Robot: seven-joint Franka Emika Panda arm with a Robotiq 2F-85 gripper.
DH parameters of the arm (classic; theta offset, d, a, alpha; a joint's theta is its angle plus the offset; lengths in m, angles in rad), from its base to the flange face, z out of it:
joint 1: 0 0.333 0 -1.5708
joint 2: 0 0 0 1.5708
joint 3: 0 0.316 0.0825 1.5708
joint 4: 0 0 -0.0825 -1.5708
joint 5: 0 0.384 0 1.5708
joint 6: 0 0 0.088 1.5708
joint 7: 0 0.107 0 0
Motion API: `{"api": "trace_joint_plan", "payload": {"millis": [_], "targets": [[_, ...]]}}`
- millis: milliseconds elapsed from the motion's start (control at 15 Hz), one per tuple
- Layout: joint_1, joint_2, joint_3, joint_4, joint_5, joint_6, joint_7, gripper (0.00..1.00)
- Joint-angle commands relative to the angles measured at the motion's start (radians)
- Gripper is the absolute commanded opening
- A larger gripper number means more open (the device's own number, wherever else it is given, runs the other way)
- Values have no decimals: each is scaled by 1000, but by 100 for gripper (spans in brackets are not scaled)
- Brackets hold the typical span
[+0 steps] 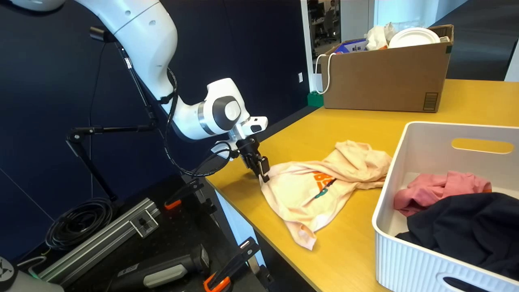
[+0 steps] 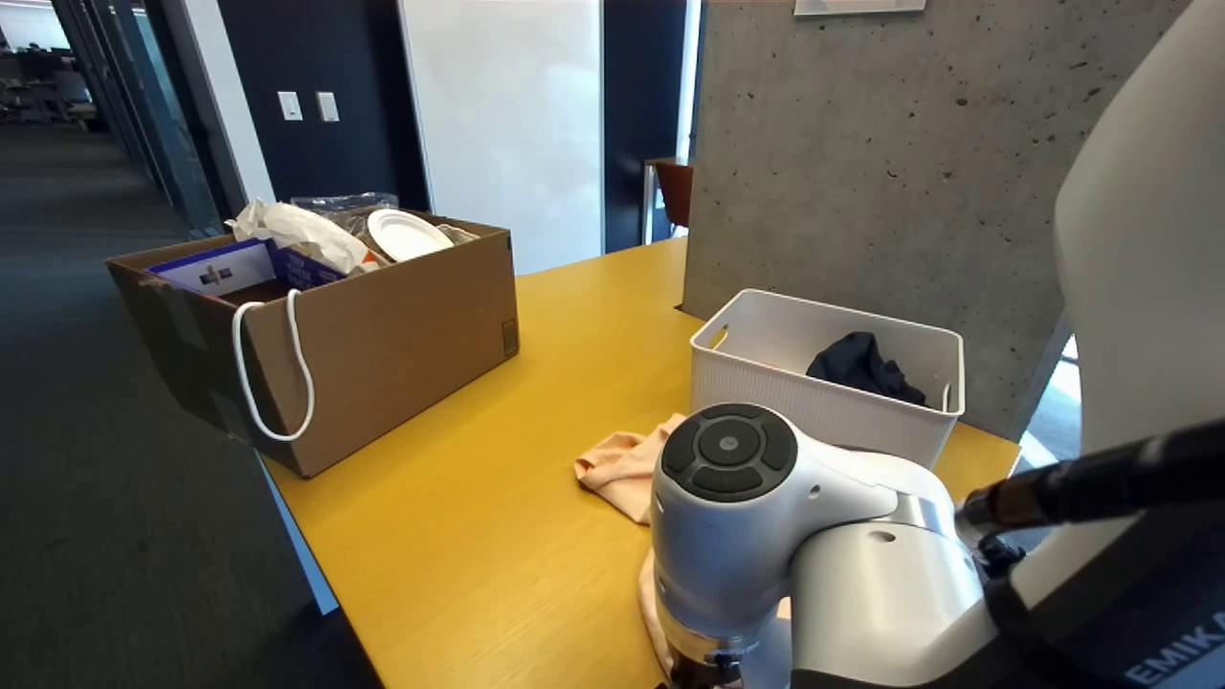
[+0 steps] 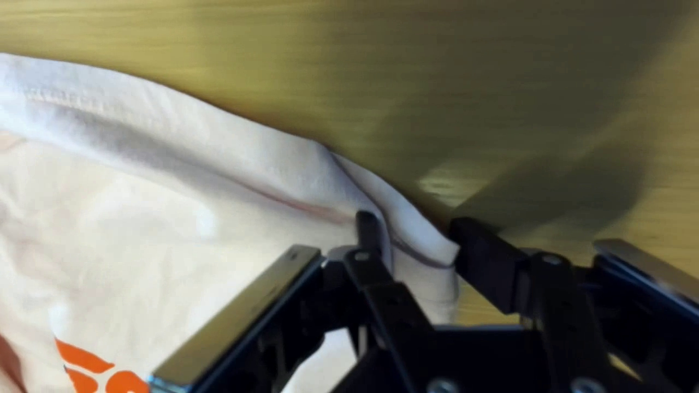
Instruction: Fold the T-shirt on the table
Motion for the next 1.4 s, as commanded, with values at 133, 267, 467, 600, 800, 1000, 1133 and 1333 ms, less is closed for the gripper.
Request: {"api": "trace_joint_plan", "payload": {"millis": [133, 267, 467, 600, 800, 1000, 1133, 1333], "targets": [[36, 7, -28, -5, 33, 16, -23, 0], [56, -24, -41, -40, 28, 22, -8, 0], [91, -88, -67, -119, 28, 25, 22, 1], [123, -146, -94, -197, 24, 45, 49, 2], [189, -253, -167, -332, 17, 92, 104, 2], [215, -340, -243, -431, 7, 118, 109, 2], [208, -394, -286, -482, -2, 133, 93, 2], [197, -463, -361, -541, -13, 148, 80, 2]]}}
